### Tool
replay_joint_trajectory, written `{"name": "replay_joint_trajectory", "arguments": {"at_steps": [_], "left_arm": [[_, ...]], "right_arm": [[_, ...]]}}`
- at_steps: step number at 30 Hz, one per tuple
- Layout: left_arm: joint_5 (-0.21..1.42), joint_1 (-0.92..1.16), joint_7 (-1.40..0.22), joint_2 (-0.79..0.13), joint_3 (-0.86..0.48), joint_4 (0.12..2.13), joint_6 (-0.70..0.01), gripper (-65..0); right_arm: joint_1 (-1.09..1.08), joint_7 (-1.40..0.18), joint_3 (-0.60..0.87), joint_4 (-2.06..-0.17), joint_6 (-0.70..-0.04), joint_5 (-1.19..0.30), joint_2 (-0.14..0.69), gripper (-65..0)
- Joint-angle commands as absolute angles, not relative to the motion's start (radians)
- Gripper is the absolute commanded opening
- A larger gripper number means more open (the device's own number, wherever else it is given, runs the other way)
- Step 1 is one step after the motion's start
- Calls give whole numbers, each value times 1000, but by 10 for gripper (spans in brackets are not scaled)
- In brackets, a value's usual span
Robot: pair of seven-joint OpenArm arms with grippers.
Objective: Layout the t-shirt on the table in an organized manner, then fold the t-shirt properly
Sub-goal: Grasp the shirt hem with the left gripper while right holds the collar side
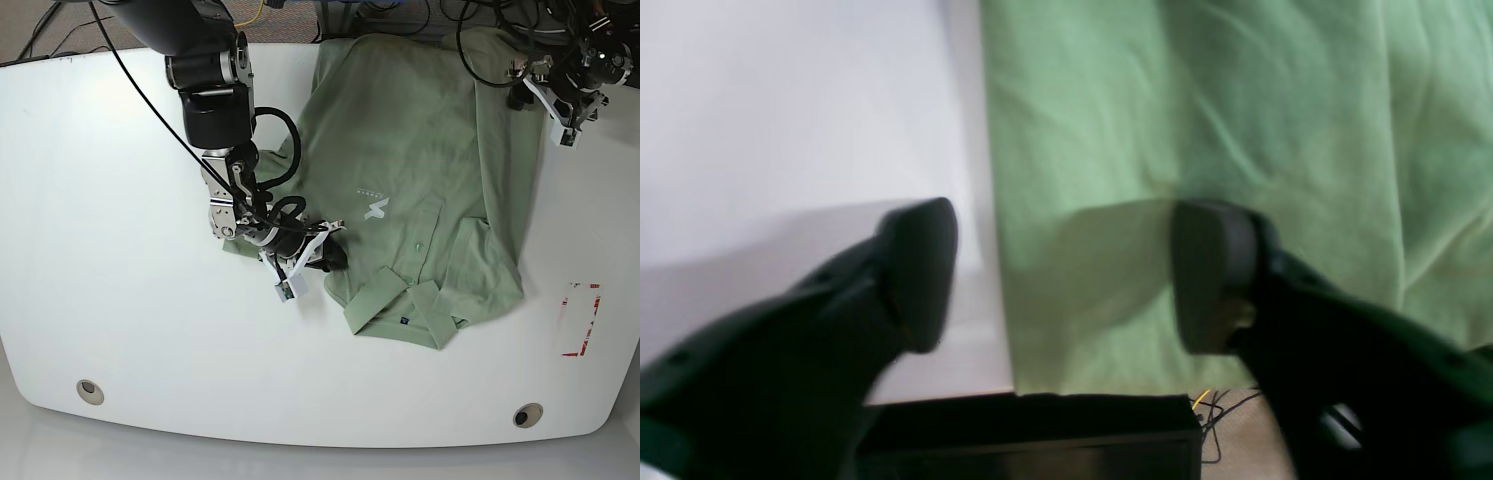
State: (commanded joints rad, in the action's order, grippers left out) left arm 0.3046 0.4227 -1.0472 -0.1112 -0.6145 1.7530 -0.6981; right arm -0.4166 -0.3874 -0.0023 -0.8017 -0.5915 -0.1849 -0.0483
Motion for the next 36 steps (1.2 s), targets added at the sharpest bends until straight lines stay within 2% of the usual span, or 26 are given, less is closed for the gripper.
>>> {"name": "replay_joint_trajectory", "arguments": {"at_steps": [3,5,7,12,16,20,25,30,33,35,36], "left_arm": [[302,423,-1047,-110,-615,1753,-698,-553],[302,421,-1047,-110,-615,1753,-698,-622],[302,421,-1047,-113,-613,1756,-698,-650],[292,386,-1047,-122,-602,1776,-698,-650],[236,337,-1047,-168,-503,1788,-698,-650],[131,209,-1047,-194,-410,1788,-698,-650],[-16,13,-1086,-203,-318,1788,-698,-650],[-39,-188,-1170,-216,-280,1785,-698,-650],[-41,-252,-1178,-216,-254,1785,-698,-622],[-42,-288,-1178,-216,-234,1782,-698,-568],[-42,-303,-1178,-216,-222,1781,-698,-519]], "right_arm": [[-417,-387,-2,-802,-591,-185,-48,-615],[-417,-387,-2,-802,-591,-183,-48,-623],[-417,-387,-2,-826,-591,-179,-48,-650],[-410,-437,-2,-914,-591,-179,-38,-650],[-410,-481,1,-978,-591,-186,-21,-650],[-415,-496,2,-1055,-584,-185,7,-650],[-460,-501,8,-1064,-582,-185,74,-650],[-481,-501,153,-1064,-582,-177,127,-650],[-483,-503,199,-1064,-590,-177,168,-650],[-467,-503,203,-1064,-590,-186,202,-650],[-450,-503,205,-1064,-591,-186,214,-650]]}}
